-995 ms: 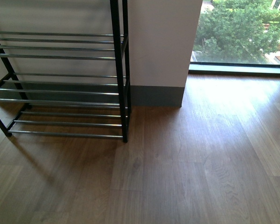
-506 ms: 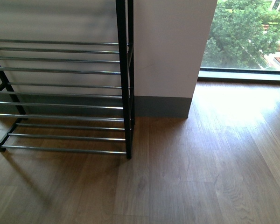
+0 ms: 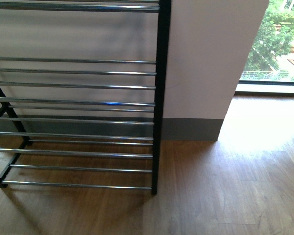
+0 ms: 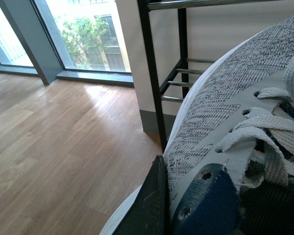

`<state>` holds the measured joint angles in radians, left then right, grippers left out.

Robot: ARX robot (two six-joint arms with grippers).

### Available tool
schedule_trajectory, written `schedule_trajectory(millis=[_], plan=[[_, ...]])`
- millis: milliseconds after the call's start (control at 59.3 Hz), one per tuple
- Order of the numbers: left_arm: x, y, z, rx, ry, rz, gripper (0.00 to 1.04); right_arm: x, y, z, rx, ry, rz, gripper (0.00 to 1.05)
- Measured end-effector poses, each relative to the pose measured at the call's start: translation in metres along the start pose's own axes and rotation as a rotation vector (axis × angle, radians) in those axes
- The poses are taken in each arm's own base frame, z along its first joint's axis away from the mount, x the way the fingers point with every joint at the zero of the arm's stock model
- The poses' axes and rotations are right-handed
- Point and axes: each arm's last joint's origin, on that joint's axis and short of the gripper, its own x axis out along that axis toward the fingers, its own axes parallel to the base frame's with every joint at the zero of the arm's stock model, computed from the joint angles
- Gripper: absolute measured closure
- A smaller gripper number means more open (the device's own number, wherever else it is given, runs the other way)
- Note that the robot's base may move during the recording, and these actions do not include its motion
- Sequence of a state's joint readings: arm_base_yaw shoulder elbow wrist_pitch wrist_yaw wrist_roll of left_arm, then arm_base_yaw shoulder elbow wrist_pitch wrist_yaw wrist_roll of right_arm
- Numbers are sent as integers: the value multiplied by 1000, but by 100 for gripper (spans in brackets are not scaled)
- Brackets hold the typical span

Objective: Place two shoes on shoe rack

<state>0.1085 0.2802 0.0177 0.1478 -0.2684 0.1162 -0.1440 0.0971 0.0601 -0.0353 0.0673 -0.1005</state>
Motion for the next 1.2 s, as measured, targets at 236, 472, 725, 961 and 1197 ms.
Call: schedule_trajectory(millis=[236, 472, 725, 961, 1197], plan=[[0, 1, 0, 1, 3, 20, 103, 0, 0, 0, 0, -2, 15, 101], [0, 0, 0, 0, 0, 12, 103, 0, 0, 0, 0, 0, 4, 101], [0, 0, 0, 0, 0, 0, 103, 0, 0, 0, 0, 0, -1, 101], [0, 0, 0, 0, 2, 18, 103, 0, 0, 0, 0, -1, 11, 101], [0, 0, 0, 0, 1, 6, 103, 0, 0, 0, 0, 0, 3, 101]])
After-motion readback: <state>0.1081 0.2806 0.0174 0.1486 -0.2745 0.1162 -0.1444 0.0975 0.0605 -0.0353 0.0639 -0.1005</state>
